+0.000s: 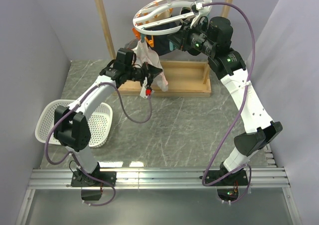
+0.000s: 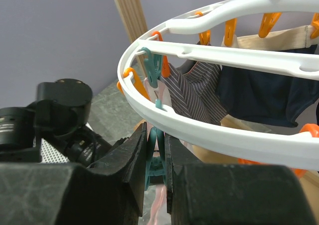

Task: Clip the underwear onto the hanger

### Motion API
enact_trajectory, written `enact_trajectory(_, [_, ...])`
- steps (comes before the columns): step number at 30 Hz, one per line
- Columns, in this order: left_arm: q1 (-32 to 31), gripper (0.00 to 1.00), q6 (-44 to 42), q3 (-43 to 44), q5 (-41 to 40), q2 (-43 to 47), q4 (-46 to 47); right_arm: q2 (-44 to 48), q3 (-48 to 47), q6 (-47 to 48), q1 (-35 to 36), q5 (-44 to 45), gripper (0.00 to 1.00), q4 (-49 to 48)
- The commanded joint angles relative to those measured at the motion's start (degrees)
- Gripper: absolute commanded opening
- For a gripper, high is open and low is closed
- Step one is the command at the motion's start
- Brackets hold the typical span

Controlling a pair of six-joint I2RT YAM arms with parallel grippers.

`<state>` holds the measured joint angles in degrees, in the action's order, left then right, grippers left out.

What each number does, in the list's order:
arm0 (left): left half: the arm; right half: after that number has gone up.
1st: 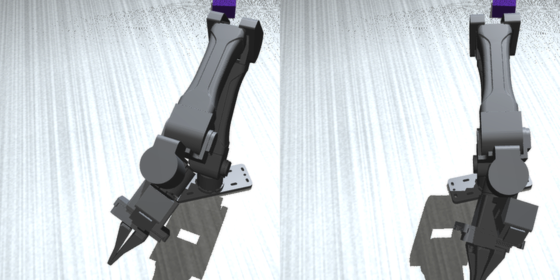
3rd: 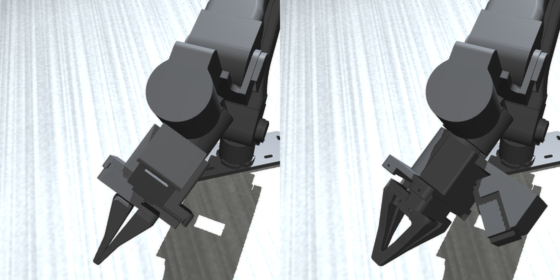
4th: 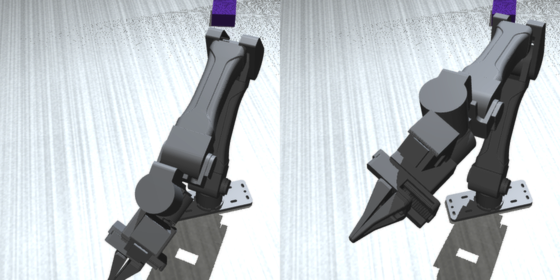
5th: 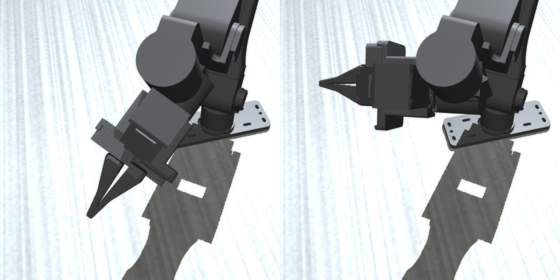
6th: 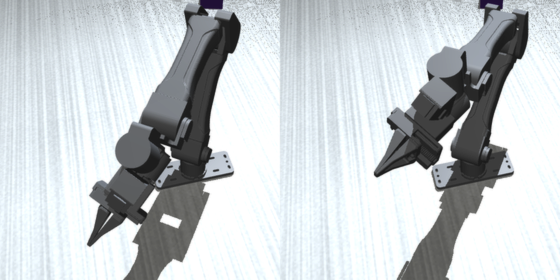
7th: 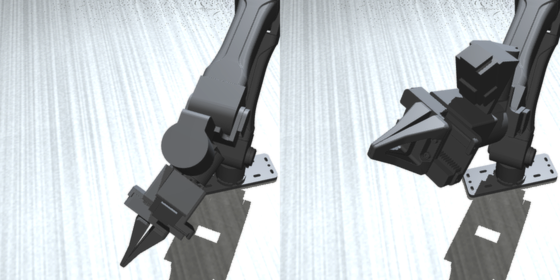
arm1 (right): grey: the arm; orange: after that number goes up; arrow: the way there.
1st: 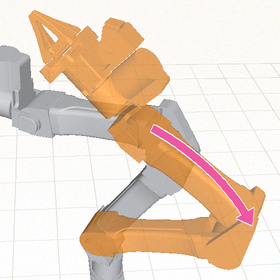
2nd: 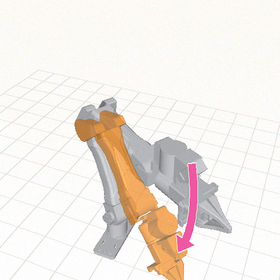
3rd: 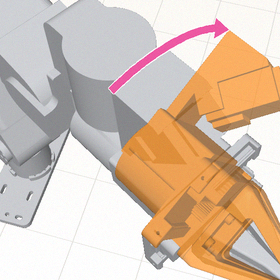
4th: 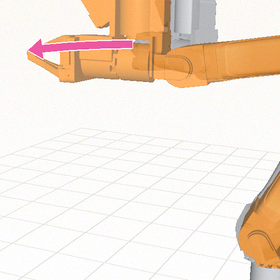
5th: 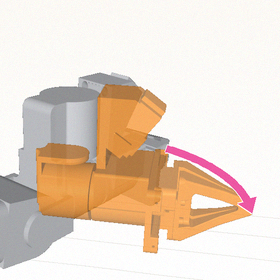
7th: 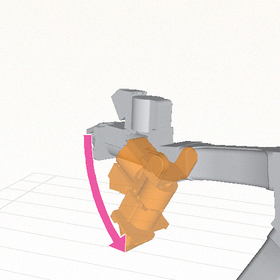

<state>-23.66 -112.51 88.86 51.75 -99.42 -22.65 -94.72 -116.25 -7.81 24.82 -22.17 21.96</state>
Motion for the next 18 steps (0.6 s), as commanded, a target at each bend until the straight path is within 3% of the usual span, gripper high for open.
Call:
enact_trajectory(1, [-1.9, 0.00, 12.3, 4.2, -1.0, 4.1, -0.5, 0.5, -0.4, -0.2, 0.1, -3.1, 0.00, 0.3])
enact_trajectory(8, [-3.2, 0.00, 32.1, 4.3, -6.2, 8.0, 7.1, 1.3, 1.5, -0.6, 0.1, -2.1, 0.00, -0.7])
enact_trajectory(12, [-5.0, 0.00, 35.7, -2.8, -12.6, 12.2, 18.1, 1.6, 2.4, -1.5, -0.1, -2.0, 0.00, -1.1])
enact_trajectory(18, [-7.3, 0.00, 38.8, -5.5, -23.2, 13.5, 26.3, 1.2, 2.7, -2.8, -0.4, -2.3, 0.00, -1.2])
